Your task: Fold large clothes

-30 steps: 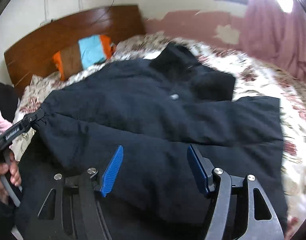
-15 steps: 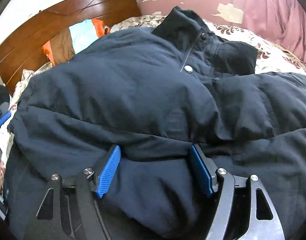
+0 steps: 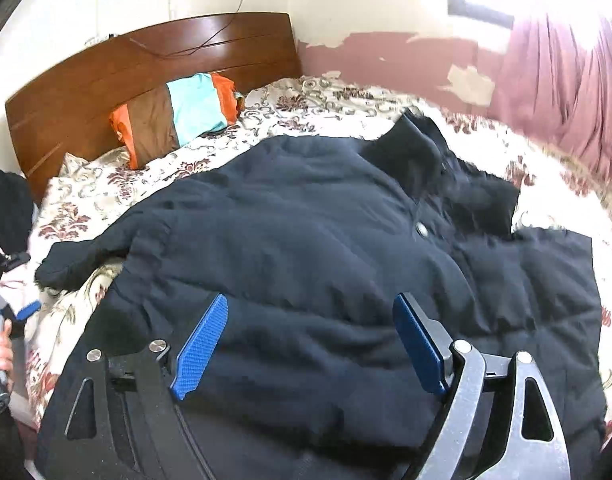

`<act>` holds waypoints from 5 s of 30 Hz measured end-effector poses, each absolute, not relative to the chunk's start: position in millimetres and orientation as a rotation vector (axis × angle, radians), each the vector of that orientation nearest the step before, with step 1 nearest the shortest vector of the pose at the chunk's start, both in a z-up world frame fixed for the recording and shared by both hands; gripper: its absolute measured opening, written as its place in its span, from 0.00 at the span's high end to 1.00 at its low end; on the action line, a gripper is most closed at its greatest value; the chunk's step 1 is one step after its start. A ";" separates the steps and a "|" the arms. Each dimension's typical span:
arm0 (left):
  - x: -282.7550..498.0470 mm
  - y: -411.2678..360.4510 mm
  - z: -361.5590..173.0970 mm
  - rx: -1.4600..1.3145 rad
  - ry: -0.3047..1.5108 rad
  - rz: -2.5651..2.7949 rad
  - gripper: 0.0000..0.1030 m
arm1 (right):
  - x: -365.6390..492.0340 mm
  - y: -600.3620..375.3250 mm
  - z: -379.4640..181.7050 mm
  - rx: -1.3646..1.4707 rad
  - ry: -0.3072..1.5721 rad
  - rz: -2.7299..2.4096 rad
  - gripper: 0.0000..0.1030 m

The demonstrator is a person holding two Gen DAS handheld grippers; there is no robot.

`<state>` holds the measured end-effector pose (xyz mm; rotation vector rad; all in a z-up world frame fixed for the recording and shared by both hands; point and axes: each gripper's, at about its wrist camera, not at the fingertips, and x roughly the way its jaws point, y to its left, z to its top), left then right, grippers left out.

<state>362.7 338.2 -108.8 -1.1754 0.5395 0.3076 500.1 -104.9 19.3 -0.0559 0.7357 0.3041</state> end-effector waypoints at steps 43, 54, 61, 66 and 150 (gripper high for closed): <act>358.4 270.7 81.7 -0.664 0.061 -0.081 0.95 | 474.4 -163.7 39.7 0.131 0.562 0.287 0.10; 378.4 74.8 98.8 -0.130 0.239 -0.357 0.95 | 454.6 -305.3 2.6 0.301 0.641 0.202 0.10; 393.5 -15.2 46.0 0.060 0.429 -0.468 0.94 | 447.7 -360.3 -32.8 0.499 0.665 0.256 0.09; 414.8 -52.2 -10.1 0.113 0.627 -0.511 0.91 | 443.1 -367.9 -45.6 0.613 0.653 0.385 0.09; 530.5 -32.3 -53.5 0.258 0.610 0.025 0.08 | 543.4 -251.8 -69.3 -0.025 0.898 0.337 0.42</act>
